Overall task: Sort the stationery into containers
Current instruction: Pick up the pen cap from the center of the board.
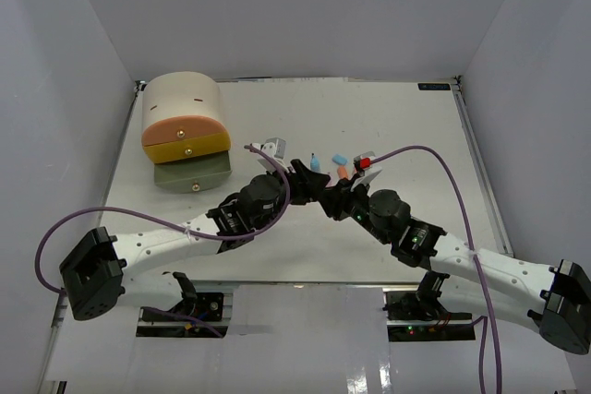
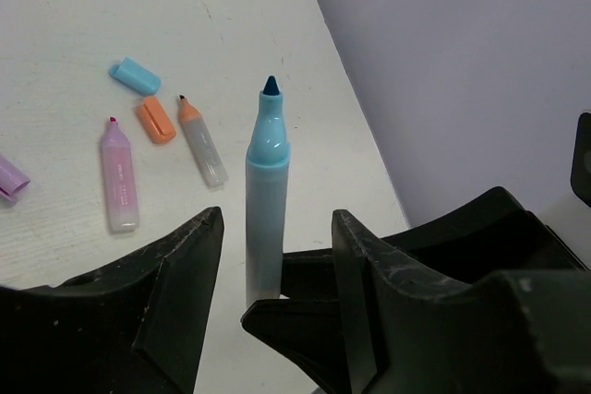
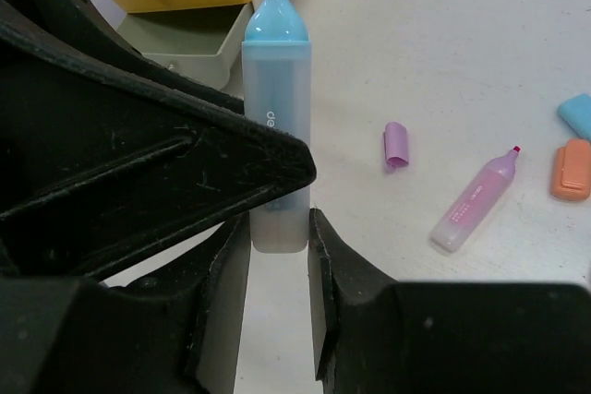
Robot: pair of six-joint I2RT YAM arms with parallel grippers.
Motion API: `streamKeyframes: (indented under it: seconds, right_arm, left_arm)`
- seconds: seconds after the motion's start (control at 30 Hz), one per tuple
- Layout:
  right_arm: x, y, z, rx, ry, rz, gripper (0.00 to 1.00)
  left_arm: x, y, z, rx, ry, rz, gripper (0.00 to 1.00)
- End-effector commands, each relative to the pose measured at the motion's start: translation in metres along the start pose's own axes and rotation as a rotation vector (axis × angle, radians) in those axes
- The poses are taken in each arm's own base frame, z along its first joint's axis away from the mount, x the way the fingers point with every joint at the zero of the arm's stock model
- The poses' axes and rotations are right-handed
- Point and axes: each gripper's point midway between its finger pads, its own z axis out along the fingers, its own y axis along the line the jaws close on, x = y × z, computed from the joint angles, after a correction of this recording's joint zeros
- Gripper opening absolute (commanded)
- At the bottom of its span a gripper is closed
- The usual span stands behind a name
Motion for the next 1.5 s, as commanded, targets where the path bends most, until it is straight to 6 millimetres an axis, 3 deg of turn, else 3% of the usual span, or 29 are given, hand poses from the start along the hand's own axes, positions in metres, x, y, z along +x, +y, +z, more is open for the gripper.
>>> streamKeyframes:
  seconds: [0.0, 0.2, 0.57, 0.77, 0.83, 0.9, 1.07, 1.23, 1.3, 1.33, 1.4, 1.43, 1.47]
  right_arm:
    - [-0.027, 0.014, -0.003, -0.041, -0.099, 0.052, 0.17]
    - [-0.032, 0.017, -0.006, -0.06, -0.125, 0.071, 0.17]
    - [-0.032, 0.022, -0.008, -0.092, -0.128, 0.066, 0.17]
    - [-0.023, 0.02, -0.007, -0.089, -0.099, 0.053, 0.21]
    - [-0.02, 0.017, -0.007, -0.079, -0.089, 0.046, 0.23]
    - [-0.014, 0.014, -0.008, -0.07, -0.069, 0.034, 0.31]
    - [-0.006, 0.003, -0.012, -0.023, -0.025, 0.005, 0.66]
    - [0.011, -0.026, -0.024, 0.098, 0.039, -0.03, 0.96]
    - [0.011, -0.04, -0.027, 0.156, 0.038, -0.052, 0.98]
    - [0.012, -0.049, -0.029, 0.191, 0.05, -0.065, 0.94]
    - [0.002, -0.063, -0.026, 0.236, 0.053, -0.082, 0.9]
    - [0.01, -0.068, -0.023, 0.23, 0.104, -0.088, 0.9]
    - [0.002, -0.088, -0.019, 0.272, 0.107, -0.086, 0.9]
  left_arm:
    - [-0.015, -0.014, 0.002, 0.032, -0.066, 0.0, 0.61]
    - [-0.006, -0.012, 0.004, 0.047, -0.057, -0.001, 0.47]
    - [0.002, -0.012, 0.006, 0.057, -0.042, 0.0, 0.4]
    - [-0.003, -0.012, -0.001, 0.083, -0.07, 0.022, 0.1]
    - [-0.005, -0.01, -0.005, 0.085, -0.078, 0.037, 0.07]
    - [-0.008, -0.009, -0.009, 0.086, -0.086, 0.045, 0.05]
    - [-0.013, 0.003, -0.013, 0.055, -0.095, 0.1, 0.04]
    - [-0.033, 0.025, -0.017, 0.025, -0.085, 0.121, 0.03]
    - [-0.047, 0.044, -0.019, 0.008, -0.07, 0.138, 0.03]
    - [-0.067, 0.054, -0.024, -0.004, -0.103, 0.144, 0.02]
    - [-0.075, 0.06, -0.031, 0.01, -0.068, 0.203, 0.02]
    - [-0.085, 0.075, -0.036, -0.031, -0.062, 0.222, 0.02]
    - [-0.084, 0.074, -0.04, 0.0, -0.022, 0.272, 0.02]
